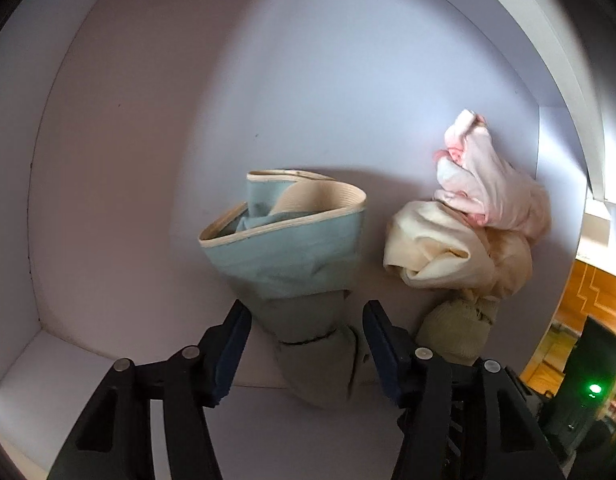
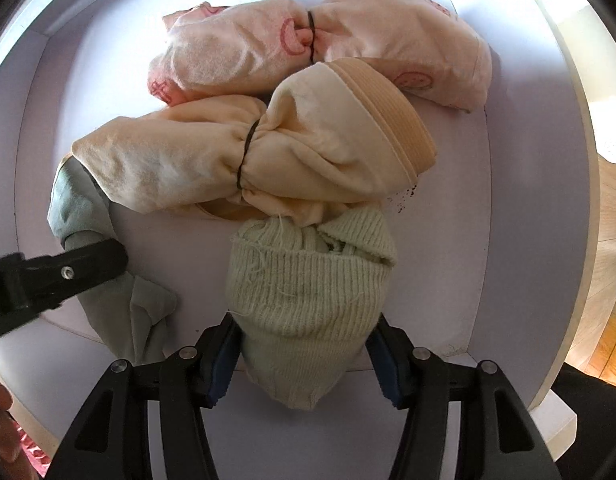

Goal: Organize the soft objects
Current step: 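Grasp the pale blue beige-trimmed cloth with the left gripper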

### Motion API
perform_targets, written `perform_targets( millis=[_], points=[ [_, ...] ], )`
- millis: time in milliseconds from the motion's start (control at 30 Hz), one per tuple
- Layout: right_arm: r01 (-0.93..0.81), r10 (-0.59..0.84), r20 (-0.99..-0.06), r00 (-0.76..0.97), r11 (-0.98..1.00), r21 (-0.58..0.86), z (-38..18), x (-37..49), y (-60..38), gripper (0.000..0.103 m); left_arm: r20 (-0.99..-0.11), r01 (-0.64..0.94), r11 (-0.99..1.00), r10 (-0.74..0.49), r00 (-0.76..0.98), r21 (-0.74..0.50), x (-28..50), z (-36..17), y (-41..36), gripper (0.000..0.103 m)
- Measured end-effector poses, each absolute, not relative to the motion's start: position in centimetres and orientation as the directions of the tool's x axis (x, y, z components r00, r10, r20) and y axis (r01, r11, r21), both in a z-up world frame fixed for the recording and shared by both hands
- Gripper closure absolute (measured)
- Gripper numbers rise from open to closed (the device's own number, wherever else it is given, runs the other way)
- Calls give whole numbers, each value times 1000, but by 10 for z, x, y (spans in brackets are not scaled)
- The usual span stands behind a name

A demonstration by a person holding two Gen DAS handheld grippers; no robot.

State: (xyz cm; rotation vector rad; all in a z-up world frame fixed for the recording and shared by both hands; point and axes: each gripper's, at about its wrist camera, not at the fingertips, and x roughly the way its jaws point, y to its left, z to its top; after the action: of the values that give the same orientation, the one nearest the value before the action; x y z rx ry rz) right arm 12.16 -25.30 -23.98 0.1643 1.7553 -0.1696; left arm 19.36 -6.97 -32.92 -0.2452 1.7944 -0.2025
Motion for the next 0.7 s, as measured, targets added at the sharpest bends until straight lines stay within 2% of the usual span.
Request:
perform_targets(
  millis=[100,333,533,700],
  points=[
    [194,13,-983,-185,981,-24,-239,121,-250,46,-946,29,968,-235,-223,-248,195,-325,-75,68],
    [179,7,-985,-171,984,-24,-234,118,-243,49,-985,190,975,-91,-148,-119,187,-310,-61,70],
    [163,6,-982,-190,986,-26,-228,110,-236,53,-993,193,977,-76,-93,-93,186,-304,-50,69],
    [146,-4,-984,-180,989,-31,-218,102,-226,54,-990,173,977,-112,-90,-126,187,-302,-42,70]
  ],
)
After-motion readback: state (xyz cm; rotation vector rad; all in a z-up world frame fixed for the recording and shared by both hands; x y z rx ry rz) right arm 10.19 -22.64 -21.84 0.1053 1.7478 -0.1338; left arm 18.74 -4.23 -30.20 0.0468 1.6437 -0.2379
